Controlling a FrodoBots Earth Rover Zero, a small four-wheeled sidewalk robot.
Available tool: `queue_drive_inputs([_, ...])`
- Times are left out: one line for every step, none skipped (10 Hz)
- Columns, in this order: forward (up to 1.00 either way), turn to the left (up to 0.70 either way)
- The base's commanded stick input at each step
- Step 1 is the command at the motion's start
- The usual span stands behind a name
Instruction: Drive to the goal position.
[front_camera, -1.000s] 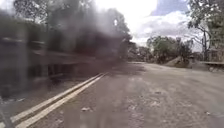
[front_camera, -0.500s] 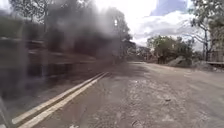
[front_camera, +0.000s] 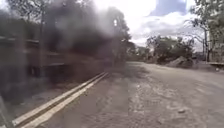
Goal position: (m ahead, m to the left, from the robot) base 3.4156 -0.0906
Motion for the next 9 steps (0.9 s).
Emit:
queue_drive_inputs([0.70,0.00])
queue_drive_inputs([0.70,0.00])
queue_drive_inputs([0.70,0.00])
queue_drive_inputs([0.70,0.00])
queue_drive_inputs([0.70,0.00])
queue_drive_inputs([0.70,0.00])
queue_drive_inputs([0.70,0.00])
queue_drive_inputs([0.70,0.00])
queue_drive_inputs([0.70,0.00])
